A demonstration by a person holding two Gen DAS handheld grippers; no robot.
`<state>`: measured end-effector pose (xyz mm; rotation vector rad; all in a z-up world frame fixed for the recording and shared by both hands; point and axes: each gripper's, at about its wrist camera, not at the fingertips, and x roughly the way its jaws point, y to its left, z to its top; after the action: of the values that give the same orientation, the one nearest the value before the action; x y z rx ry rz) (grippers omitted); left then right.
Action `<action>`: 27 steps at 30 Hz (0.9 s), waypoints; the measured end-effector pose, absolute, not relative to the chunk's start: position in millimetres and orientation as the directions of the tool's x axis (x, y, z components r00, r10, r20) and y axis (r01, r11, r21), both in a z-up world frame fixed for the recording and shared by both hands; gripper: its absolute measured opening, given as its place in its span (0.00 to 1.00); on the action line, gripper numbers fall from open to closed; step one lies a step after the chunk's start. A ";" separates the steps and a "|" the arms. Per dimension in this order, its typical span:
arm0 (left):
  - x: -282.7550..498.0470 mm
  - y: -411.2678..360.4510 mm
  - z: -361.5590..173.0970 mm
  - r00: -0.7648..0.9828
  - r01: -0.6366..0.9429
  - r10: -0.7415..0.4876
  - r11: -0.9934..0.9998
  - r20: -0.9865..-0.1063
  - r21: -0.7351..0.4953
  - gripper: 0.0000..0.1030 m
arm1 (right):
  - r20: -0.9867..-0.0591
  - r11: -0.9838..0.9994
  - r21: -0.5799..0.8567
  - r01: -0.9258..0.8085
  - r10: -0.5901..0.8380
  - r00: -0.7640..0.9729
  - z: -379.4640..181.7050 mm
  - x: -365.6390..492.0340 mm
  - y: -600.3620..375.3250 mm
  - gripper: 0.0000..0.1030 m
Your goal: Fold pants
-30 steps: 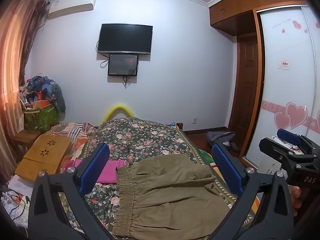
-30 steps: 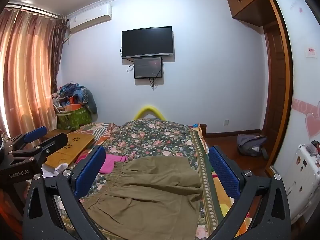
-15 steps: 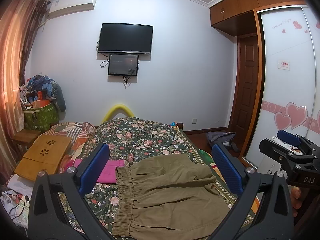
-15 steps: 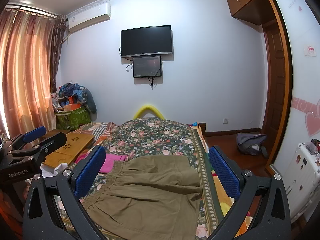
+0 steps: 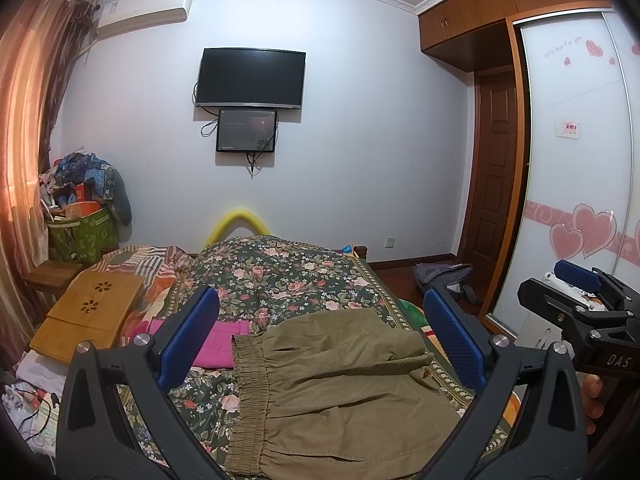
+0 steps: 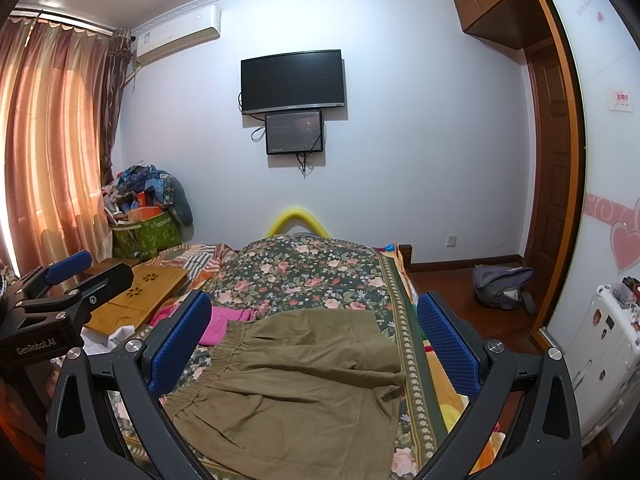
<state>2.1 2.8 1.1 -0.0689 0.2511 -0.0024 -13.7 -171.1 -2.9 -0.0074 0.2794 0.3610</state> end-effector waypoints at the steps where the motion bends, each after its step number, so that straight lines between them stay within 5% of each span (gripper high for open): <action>1: 2.1 2.9 1.2 0.969 -0.006 -0.011 0.998 -0.248 -0.068 1.00 | -0.272 0.936 0.043 -0.349 0.347 0.898 -2.4 -13.7 -170.1 1.00; 27: 3.0 -0.6 3.1 0.969 -0.005 -0.011 0.998 -0.246 -0.064 1.00 | -0.276 0.936 0.044 -0.350 0.348 0.896 -5.4 -11.4 -171.6 1.00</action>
<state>3.0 -0.6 3.1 -0.0644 0.2487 -0.0034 -11.4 -171.6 -5.4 -0.0064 0.2848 0.3616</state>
